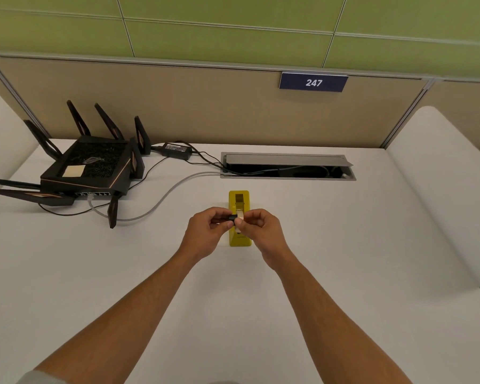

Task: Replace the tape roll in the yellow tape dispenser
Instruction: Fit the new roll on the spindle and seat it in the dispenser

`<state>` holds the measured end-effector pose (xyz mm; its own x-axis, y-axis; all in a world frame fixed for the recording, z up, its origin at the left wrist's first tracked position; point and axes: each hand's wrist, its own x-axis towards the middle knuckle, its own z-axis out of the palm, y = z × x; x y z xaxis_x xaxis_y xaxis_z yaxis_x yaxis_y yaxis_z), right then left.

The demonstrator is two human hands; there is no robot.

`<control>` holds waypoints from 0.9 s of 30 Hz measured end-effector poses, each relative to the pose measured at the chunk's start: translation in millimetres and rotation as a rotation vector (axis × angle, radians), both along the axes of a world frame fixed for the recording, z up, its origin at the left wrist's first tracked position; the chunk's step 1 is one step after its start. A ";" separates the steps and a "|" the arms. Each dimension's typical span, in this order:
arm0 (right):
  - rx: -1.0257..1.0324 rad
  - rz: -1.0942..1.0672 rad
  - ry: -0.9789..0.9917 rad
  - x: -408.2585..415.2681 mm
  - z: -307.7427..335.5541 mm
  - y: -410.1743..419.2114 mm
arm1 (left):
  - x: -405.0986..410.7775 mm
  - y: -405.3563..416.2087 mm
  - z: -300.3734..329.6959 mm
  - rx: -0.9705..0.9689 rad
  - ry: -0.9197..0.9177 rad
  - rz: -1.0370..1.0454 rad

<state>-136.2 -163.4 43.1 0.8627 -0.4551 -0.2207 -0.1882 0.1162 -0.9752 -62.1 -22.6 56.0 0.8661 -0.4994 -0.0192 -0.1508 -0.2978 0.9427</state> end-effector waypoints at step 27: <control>-0.065 0.081 0.000 4.7 -3.6 -4.3 | 4.4 -5.1 -6.9 -0.013 0.035 -0.010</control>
